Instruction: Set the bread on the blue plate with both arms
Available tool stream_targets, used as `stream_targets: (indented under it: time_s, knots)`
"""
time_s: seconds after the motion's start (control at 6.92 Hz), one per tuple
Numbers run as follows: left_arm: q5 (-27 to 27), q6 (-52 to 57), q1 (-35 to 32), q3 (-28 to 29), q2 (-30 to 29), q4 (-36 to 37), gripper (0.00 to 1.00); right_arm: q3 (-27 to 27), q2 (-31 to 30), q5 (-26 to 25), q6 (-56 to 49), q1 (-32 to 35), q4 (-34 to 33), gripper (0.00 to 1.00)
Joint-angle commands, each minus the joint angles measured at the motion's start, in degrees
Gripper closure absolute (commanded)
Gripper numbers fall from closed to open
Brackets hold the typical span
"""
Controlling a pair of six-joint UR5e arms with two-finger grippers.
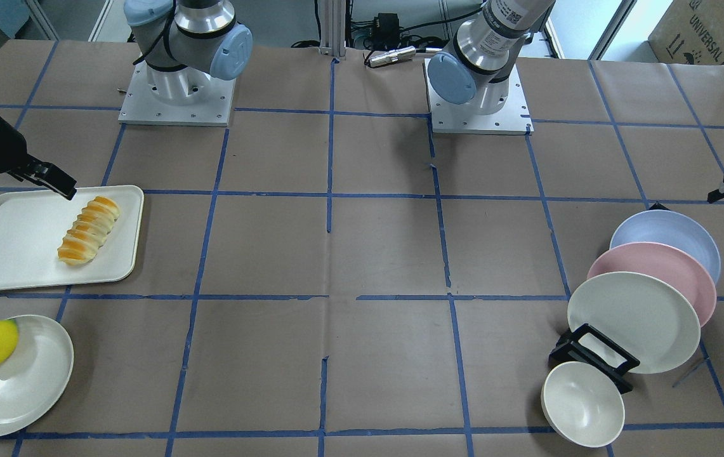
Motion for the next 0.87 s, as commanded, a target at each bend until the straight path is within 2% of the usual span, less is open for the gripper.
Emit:
stream_targets:
  time_s: [0.0,0.14,0.43,0.72]
  knots:
    - [-0.3,0.3,0.7,1.4,-6.5,3.9,0.00,0.6,3.0,0.2,0.1,-0.2,-1.6,0.02]
    - [-2.2,0.2,0.7,1.4,-9.5,4.9,0.00,1.7,4.6,0.4,0.1,-0.2,-8.4,0.07]
    - [-2.4,0.2,0.7,1.4,-12.5,8.1,0.00,6.2,5.5,0.9,0.1,-0.2,-18.7,0.04]
    - [-2.5,-0.1,0.7,1.4,-14.1,8.9,0.01,7.8,8.6,4.7,0.1,-0.1,-20.4,0.04]
